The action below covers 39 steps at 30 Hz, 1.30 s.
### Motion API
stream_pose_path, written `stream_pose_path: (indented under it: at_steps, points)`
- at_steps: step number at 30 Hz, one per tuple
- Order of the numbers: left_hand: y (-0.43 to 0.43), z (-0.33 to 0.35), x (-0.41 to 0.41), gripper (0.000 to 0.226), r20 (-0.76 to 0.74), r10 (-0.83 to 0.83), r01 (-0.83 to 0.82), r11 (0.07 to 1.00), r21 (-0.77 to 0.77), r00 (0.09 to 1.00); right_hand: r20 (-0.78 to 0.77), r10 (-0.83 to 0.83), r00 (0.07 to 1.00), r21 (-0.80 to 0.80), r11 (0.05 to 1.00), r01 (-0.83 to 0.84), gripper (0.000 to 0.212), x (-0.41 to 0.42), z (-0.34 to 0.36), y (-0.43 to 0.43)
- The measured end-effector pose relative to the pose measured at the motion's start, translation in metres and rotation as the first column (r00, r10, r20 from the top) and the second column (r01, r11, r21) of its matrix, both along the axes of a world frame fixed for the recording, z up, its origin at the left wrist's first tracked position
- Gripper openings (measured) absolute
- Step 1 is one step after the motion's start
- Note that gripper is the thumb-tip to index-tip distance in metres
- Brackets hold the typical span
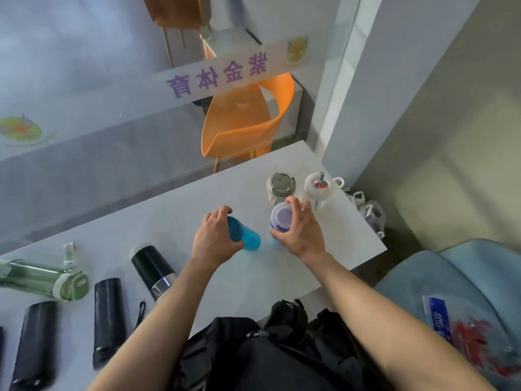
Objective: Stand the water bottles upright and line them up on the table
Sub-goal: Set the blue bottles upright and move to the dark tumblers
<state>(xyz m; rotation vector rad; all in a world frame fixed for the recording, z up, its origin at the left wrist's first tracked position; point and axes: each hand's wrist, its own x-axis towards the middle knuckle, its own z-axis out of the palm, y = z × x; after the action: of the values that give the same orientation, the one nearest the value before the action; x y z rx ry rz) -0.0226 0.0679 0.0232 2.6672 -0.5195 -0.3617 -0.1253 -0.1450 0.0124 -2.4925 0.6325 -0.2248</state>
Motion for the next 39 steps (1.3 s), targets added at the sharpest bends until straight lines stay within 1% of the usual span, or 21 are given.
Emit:
stream_pose_path:
  at_steps: [3, 5, 7, 9, 11, 13, 15, 17, 19, 20, 21, 25, 28, 30, 32, 35, 37, 39]
  points:
    - [-0.012, 0.007, 0.0, 0.079, 0.046, -0.096, 0.094, 0.994, 0.048, 0.994, -0.024, 0.063, 0.998, -0.007, 0.998, -0.064, 0.092, 0.003, 0.002, 0.0]
    - [-0.016, 0.007, -0.001, 0.081, 0.039, -0.16, 0.157, 0.985, 0.068, 0.986, -0.025, 0.085, 0.996, 0.002, 0.996, -0.085, 0.093, 0.002, 0.001, -0.004]
    - [-0.018, 0.007, -0.002, 0.084, 0.012, -0.182, 0.181, 0.982, 0.061, 0.983, -0.053, 0.127, 0.991, -0.003, 0.992, -0.127, 0.096, 0.001, 0.003, -0.007]
    - [-0.018, 0.007, -0.003, 0.086, 0.002, -0.195, 0.194, 0.979, 0.063, 0.981, -0.072, 0.16, 0.984, -0.046, 0.985, -0.164, 0.104, 0.003, 0.011, -0.009]
    - [-0.017, 0.007, -0.003, 0.089, -0.005, -0.205, 0.205, 0.976, 0.08, 0.979, -0.028, 0.167, 0.986, -0.122, 0.978, -0.169, 0.105, 0.006, 0.023, -0.01]
    - [-0.016, 0.009, -0.005, 0.096, -0.027, -0.207, 0.209, 0.973, 0.102, 0.978, 0.072, 0.177, 0.982, -0.183, 0.97, -0.162, 0.092, 0.01, 0.038, -0.011]
    - [-0.016, 0.013, -0.005, 0.103, -0.05, -0.209, 0.213, 0.971, 0.112, 0.977, 0.174, 0.198, 0.964, -0.211, 0.964, -0.16, 0.069, 0.015, 0.055, -0.012]
    - [-0.016, 0.018, -0.005, 0.107, -0.066, -0.211, 0.218, 0.967, 0.131, 0.975, 0.265, 0.205, 0.942, -0.183, 0.97, -0.159, 0.044, 0.021, 0.071, -0.011]
    - [-0.011, 0.023, -0.005, 0.11, -0.084, -0.194, 0.205, 0.969, 0.141, 0.977, 0.328, 0.209, 0.921, -0.159, 0.974, -0.164, 0.023, 0.025, 0.084, -0.003]
    - [-0.006, 0.026, -0.005, 0.111, -0.093, -0.171, 0.183, 0.973, 0.137, 0.981, 0.34, 0.218, 0.915, -0.159, 0.972, -0.172, 0.018, 0.027, 0.089, 0.003]
    - [0.002, 0.03, -0.005, 0.109, -0.096, -0.139, 0.151, 0.979, 0.135, 0.986, 0.343, 0.234, 0.91, -0.159, 0.969, -0.19, 0.018, 0.029, 0.093, 0.011]
    - [0.068, 0.036, -0.007, 0.091, -0.094, 0.037, -0.021, 0.986, 0.164, 0.995, 0.323, 0.344, 0.882, -0.1, 0.939, -0.329, 0.018, 0.04, 0.093, 0.064]
    - [0.133, 0.03, -0.019, 0.083, -0.109, 0.194, -0.17, 0.965, 0.197, 0.975, 0.253, 0.47, 0.846, -0.055, 0.88, -0.472, 0.019, 0.046, 0.083, 0.118]
    - [0.174, 0.022, -0.032, 0.079, -0.101, 0.296, -0.269, 0.937, 0.222, 0.95, 0.135, 0.557, 0.819, -0.019, 0.828, -0.56, 0.02, 0.047, 0.065, 0.154]
    - [0.214, 0.009, -0.045, 0.075, -0.085, 0.411, -0.382, 0.893, 0.238, 0.908, -0.002, 0.596, 0.803, 0.022, 0.803, -0.596, 0.026, 0.05, 0.042, 0.187]
    - [0.264, -0.013, -0.06, 0.069, -0.071, 0.569, -0.522, 0.791, 0.32, 0.819, -0.211, 0.574, 0.791, 0.08, 0.817, -0.572, 0.053, 0.054, 0.005, 0.231]
    - [0.29, -0.025, -0.065, 0.073, -0.134, 0.642, -0.564, 0.74, 0.366, 0.755, -0.341, 0.517, 0.785, 0.106, 0.851, -0.514, 0.07, 0.054, -0.018, 0.258]
    - [0.311, -0.038, -0.068, 0.082, -0.222, 0.665, -0.557, 0.73, 0.397, 0.713, -0.433, 0.446, 0.783, 0.133, 0.891, -0.434, 0.076, 0.053, -0.037, 0.28]
